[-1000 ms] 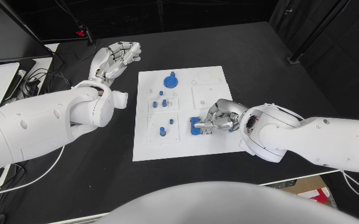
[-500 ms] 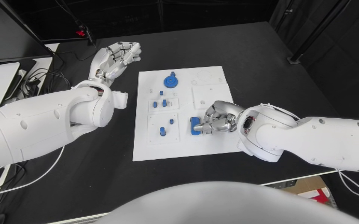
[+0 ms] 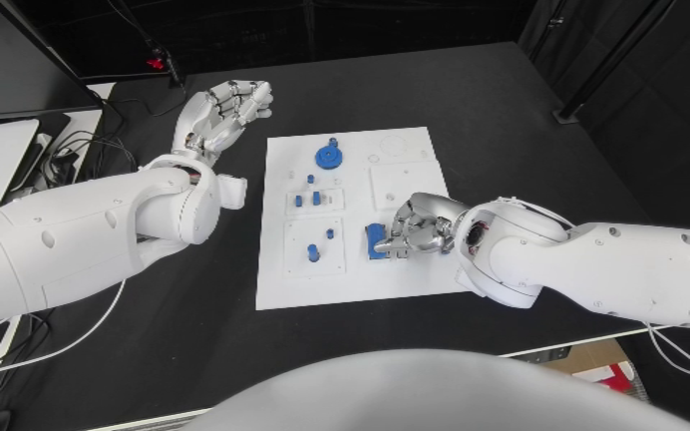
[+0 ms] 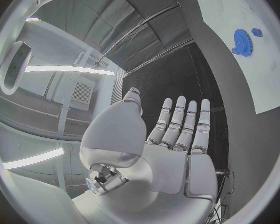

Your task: Assemble the parts on the task board

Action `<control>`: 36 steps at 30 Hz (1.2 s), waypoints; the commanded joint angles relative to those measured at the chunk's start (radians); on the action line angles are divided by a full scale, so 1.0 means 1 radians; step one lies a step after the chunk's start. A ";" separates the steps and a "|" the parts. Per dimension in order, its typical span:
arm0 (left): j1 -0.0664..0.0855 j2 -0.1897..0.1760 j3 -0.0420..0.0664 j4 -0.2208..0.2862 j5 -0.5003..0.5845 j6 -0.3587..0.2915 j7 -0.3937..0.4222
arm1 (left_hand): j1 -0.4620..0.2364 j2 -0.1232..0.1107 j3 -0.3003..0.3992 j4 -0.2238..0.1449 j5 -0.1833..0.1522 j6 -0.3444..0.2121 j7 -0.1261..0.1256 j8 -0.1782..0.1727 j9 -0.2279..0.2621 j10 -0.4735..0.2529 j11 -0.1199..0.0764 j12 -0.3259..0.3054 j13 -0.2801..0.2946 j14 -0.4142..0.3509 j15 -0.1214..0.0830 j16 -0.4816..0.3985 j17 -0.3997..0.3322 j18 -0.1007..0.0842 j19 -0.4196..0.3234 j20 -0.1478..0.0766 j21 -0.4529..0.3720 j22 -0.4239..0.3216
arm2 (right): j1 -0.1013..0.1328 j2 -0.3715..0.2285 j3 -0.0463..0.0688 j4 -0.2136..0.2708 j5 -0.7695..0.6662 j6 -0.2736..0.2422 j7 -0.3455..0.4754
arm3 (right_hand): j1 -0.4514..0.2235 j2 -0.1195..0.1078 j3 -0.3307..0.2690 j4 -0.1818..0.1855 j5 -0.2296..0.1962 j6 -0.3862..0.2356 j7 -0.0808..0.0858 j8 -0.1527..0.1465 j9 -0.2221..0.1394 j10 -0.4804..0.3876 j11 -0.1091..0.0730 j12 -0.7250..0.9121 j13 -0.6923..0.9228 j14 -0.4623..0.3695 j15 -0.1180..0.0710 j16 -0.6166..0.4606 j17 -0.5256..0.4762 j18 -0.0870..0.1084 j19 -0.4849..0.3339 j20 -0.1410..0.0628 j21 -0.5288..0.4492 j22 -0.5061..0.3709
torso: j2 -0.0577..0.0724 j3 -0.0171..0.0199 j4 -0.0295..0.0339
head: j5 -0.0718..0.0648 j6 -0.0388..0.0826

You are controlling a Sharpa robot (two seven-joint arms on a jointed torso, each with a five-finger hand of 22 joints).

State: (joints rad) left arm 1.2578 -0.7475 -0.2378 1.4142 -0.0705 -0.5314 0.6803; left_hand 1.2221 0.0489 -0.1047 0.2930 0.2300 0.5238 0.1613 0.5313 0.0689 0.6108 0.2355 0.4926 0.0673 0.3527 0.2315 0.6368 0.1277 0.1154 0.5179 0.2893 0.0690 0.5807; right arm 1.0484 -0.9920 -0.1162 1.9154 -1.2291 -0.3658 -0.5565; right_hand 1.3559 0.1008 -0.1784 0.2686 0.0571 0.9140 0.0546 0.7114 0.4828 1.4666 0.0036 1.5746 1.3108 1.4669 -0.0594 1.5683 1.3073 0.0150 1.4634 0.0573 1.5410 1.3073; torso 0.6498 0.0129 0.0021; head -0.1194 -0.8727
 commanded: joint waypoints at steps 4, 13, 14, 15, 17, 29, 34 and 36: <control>0.001 0.001 0.001 0.000 0.000 0.008 0.103 | -0.002 0.011 -0.005 -0.002 0.006 -0.004 0.108 0.006 -0.001 -0.001 -0.005 0.006 -0.001 -0.010 0.000 0.005 -0.001 0.001 0.002 0.001 0.004 -0.001 | -0.001 -0.002 -0.002 -0.003 -0.012 0.033 -0.019 | 0.035 0.011 0.011 -0.002 0.005 -0.007 -0.004 -0.002 0.003 0.104 -0.010 -0.004 0.260 0.104 -0.005 0.002 0.263 -0.008 0.089 -0.008 0.007 0.254 | 0.000 0.0001 -0.0008 | -0.003 0.000; 0.001 0.002 0.001 -0.001 0.000 0.009 0.102 | -0.002 0.011 -0.005 -0.002 0.006 -0.004 0.108 0.006 -0.001 -0.001 -0.005 0.006 -0.001 -0.010 0.000 0.005 -0.001 0.001 0.002 0.001 0.004 -0.001 | -0.001 -0.001 -0.002 0.000 -0.013 0.047 -0.022 | 0.054 0.009 0.016 -0.009 0.011 -0.010 -0.004 -0.005 0.005 0.104 -0.011 -0.004 0.260 0.104 -0.006 0.002 0.263 -0.007 0.089 -0.009 0.006 0.253 | -0.001 -0.0001 -0.0007 | -0.006 0.000; 0.001 0.002 0.001 -0.001 0.000 0.009 0.102 | -0.002 0.011 -0.005 -0.002 0.006 -0.004 0.108 0.006 -0.001 -0.001 -0.005 0.006 -0.001 -0.010 0.000 0.005 -0.001 0.001 0.002 0.001 0.004 -0.001 | -0.001 -0.002 -0.002 0.000 -0.013 0.044 -0.021 | 0.056 0.008 0.016 -0.009 0.012 -0.010 -0.004 -0.006 0.005 0.104 -0.011 -0.004 0.260 0.104 -0.006 0.002 0.263 -0.007 0.089 -0.009 0.006 0.253 | 0.000 -0.0001 -0.0007 | -0.007 0.000; 0.001 0.002 0.001 -0.001 0.000 0.010 0.102 | -0.002 0.011 -0.005 -0.002 0.006 -0.004 0.108 0.006 -0.001 -0.001 -0.005 0.006 -0.001 -0.010 0.000 0.005 -0.001 0.001 0.002 0.001 0.004 -0.001 | -0.001 -0.002 -0.002 0.001 -0.013 0.039 -0.018 | 0.056 0.008 0.016 -0.009 0.012 -0.010 -0.004 -0.006 0.005 0.104 -0.011 -0.004 0.260 0.104 -0.006 0.002 0.263 -0.007 0.089 -0.009 0.006 0.253 | 0.000 -0.0001 -0.0006 | -0.008 0.000; 0.001 0.002 0.001 -0.001 0.000 0.010 0.102 | -0.002 0.011 -0.005 -0.002 0.006 -0.004 0.108 0.006 -0.001 -0.001 -0.005 0.006 -0.001 -0.010 0.000 0.005 -0.001 0.001 0.002 0.001 0.004 -0.001 | -0.001 -0.004 -0.002 0.003 -0.013 0.023 -0.011 | 0.057 0.008 0.016 -0.009 0.014 -0.011 -0.004 -0.007 0.005 0.104 -0.011 -0.004 0.260 0.104 -0.006 0.002 0.263 -0.007 0.089 -0.009 0.006 0.253 | 0.000 -0.0002 -0.0006 | -0.008 0.000; 0.001 -0.001 0.001 0.001 0.000 0.010 0.102 | -0.002 0.011 -0.005 -0.002 0.006 -0.004 0.108 0.006 -0.001 -0.001 -0.005 0.006 -0.001 -0.010 0.000 0.005 -0.001 0.001 0.002 0.001 0.004 -0.001 | -0.001 -0.142 -0.002 0.057 -0.009 -0.257 0.211 | 0.001 -0.051 -0.036 0.020 0.204 -0.111 0.052 -0.085 -0.027 0.104 0.036 -0.004 0.260 0.104 0.024 0.002 0.263 -0.006 0.085 0.012 0.000 0.251 | -0.001 -0.0014 -0.0004 | -0.023 0.000; 0.001 -0.003 0.001 0.001 0.000 0.010 0.102 | -0.002 0.011 -0.005 -0.002 0.006 -0.004 0.108 0.006 -0.001 -0.001 -0.005 0.006 -0.001 -0.010 0.000 0.005 -0.001 0.001 0.002 0.001 0.004 -0.001 | -0.005 -0.236 -0.003 0.071 -0.046 -0.274 0.240 | -0.041 -0.073 -0.053 0.021 0.275 -0.165 0.074 -0.112 -0.050 0.104 0.058 -0.004 0.260 0.104 0.044 0.002 0.263 -0.005 0.082 0.032 -0.004 0.249 | 0.000 -0.0010 -0.0029 | -0.036 0.000; 0.001 -0.004 0.001 0.001 0.000 0.010 0.102 | -0.002 0.011 -0.005 -0.002 0.006 -0.004 0.108 0.006 -0.001 -0.001 -0.005 0.006 -0.001 -0.010 0.000 0.005 -0.001 0.001 0.002 0.001 0.004 -0.001 | -0.008 -0.262 -0.004 0.072 -0.077 -0.259 0.219 | -0.046 -0.076 -0.054 0.020 0.283 -0.170 0.078 -0.114 -0.054 0.104 0.061 -0.004 0.260 0.104 0.047 0.002 0.263 -0.004 0.081 0.035 -0.005 0.249 | -0.001 -0.0018 -0.0039 | -0.039 0.000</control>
State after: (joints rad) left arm 1.2578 -0.7508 -0.2378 1.4140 -0.0705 -0.5297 0.6804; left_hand 1.2220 0.0488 -0.1047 0.2929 0.2298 0.5238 0.1612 0.5313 0.0690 0.6108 0.2355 0.4925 0.0673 0.3527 0.2315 0.6367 0.1280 0.1154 0.5179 0.2893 0.0691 0.5808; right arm 1.0418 -1.2457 -0.1189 1.9822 -1.2511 -0.5833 -0.3732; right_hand 1.3195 0.0223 -0.2273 0.2895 0.3373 0.7508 0.1343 0.6036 0.4302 1.4668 0.0575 1.5675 1.3081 1.4651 -0.0177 1.5683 1.3079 0.0150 1.4669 0.0865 1.5410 1.3073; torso 0.6496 0.0119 0.0012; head -0.1544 -0.8727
